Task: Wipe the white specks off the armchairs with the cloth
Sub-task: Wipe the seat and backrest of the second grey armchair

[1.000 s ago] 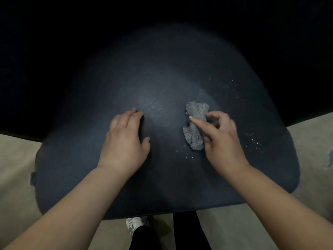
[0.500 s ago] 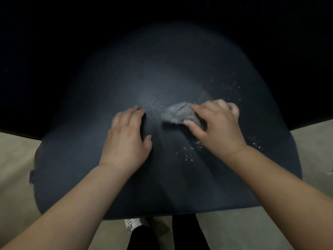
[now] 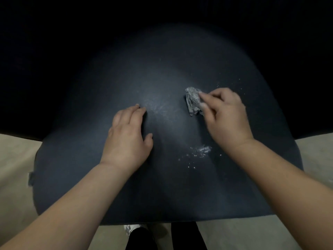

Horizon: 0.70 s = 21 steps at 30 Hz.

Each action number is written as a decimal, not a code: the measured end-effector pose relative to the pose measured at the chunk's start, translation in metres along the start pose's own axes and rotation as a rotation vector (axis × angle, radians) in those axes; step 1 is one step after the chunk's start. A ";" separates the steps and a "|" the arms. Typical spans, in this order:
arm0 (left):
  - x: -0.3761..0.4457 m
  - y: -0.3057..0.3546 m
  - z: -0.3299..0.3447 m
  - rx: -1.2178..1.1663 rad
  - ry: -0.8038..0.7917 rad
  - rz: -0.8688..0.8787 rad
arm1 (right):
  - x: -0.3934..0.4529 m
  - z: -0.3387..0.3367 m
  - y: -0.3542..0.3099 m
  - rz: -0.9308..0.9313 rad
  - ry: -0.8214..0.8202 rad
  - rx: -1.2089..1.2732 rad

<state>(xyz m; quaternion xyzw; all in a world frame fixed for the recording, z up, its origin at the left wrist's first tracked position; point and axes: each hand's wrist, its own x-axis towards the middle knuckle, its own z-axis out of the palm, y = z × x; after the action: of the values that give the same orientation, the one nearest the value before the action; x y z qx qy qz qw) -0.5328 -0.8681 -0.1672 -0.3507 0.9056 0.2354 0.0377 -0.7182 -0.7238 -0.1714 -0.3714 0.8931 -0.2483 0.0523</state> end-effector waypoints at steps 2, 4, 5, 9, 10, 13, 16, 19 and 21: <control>0.001 0.000 0.001 -0.004 0.008 0.003 | -0.006 0.004 -0.006 -0.020 -0.067 -0.168; 0.002 0.000 0.002 -0.006 0.007 0.010 | -0.003 0.005 -0.007 -0.031 -0.067 -0.299; 0.003 0.000 0.002 -0.008 0.003 0.007 | 0.002 0.004 -0.006 -0.021 -0.045 -0.329; 0.009 0.001 0.001 -0.015 0.010 0.001 | 0.029 -0.007 0.001 0.097 -0.009 -0.399; 0.011 0.001 0.001 -0.016 0.011 0.000 | 0.034 -0.008 0.004 0.113 -0.026 -0.415; 0.017 0.001 0.002 -0.020 0.008 -0.006 | 0.036 -0.005 0.007 0.082 -0.092 -0.373; 0.023 0.003 0.002 -0.019 0.009 -0.001 | 0.037 0.002 0.013 0.018 -0.110 -0.366; 0.030 0.003 0.002 -0.023 0.016 0.008 | 0.042 0.013 0.018 0.029 -0.039 -0.267; 0.035 0.003 0.001 -0.027 0.023 0.010 | 0.033 0.023 0.010 -0.007 -0.032 -0.160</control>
<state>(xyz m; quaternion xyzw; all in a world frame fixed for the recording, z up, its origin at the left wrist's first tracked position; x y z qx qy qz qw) -0.5616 -0.8874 -0.1754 -0.3492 0.9045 0.2438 0.0211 -0.7419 -0.7499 -0.1929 -0.3814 0.9079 -0.1703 0.0359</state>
